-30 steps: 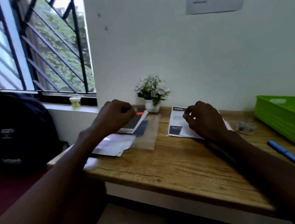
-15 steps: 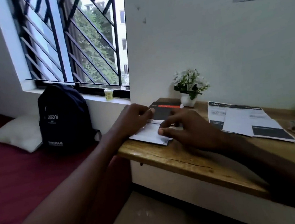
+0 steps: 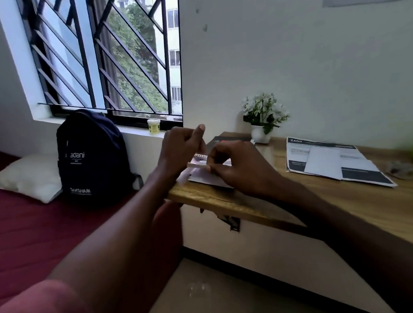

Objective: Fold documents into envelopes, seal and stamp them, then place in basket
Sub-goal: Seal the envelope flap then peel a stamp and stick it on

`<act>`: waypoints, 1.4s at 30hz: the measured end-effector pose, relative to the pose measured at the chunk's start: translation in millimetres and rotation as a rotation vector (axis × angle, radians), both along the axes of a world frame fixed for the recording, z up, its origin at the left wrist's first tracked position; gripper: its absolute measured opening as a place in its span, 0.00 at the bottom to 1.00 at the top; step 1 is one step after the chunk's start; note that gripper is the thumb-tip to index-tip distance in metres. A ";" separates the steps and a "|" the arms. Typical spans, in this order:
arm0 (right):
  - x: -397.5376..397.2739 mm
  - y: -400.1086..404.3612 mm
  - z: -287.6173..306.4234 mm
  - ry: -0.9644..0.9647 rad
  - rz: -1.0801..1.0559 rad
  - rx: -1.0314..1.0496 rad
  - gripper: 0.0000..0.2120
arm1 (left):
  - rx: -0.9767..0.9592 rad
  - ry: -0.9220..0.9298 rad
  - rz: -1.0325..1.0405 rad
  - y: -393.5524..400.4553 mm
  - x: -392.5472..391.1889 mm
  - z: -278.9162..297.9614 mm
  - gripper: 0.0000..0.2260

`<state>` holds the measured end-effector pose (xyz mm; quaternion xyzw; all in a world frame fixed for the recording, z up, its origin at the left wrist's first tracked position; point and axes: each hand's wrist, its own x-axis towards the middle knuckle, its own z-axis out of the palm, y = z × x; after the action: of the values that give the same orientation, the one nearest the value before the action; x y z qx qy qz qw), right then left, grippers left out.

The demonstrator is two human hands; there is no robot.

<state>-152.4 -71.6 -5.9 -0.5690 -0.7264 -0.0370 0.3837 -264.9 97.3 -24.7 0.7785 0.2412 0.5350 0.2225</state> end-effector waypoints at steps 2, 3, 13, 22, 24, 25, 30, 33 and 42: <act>1.2 -8.7 6.0 0.043 0.008 0.042 0.02 | -0.022 -0.028 -0.032 -4.8 -1.3 0.6 0.26; 1.2 -14.7 8.4 0.065 0.017 0.060 0.02 | -0.029 -0.030 -0.038 -5.8 -2.4 0.5 0.27; 8.6 -65.9 31.1 0.339 0.053 0.306 0.05 | 0.082 0.091 -0.008 -15.2 -3.2 -0.1 0.24; 27.3 -85.7 26.1 0.495 0.042 0.265 0.14 | 0.137 0.176 -0.026 -13.1 -0.5 -2.1 0.23; 24.7 -87.5 18.1 0.482 0.041 0.252 0.16 | 0.145 0.188 -0.018 -14.6 -1.1 -1.6 0.23; 25.0 -89.4 17.5 0.480 0.045 0.259 0.15 | 0.153 0.196 -0.018 -15.6 -1.3 -1.3 0.23; 41.0 -105.4 36.8 0.474 0.065 0.456 0.12 | 0.226 0.241 -0.045 -18.7 -0.8 -0.8 0.23; 62.7 -115.3 53.4 0.518 0.073 0.575 0.10 | 0.238 0.239 -0.043 -15.7 -1.9 -2.2 0.21; 154.6 -116.8 104.1 1.196 0.310 0.523 0.17 | 0.271 0.060 -0.134 -47.4 37.6 13.9 0.22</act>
<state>2.3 -188.4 98.3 -0.2689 -0.4290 0.1653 0.8464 -227.3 49.9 -10.7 0.8314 0.1206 0.5232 0.1433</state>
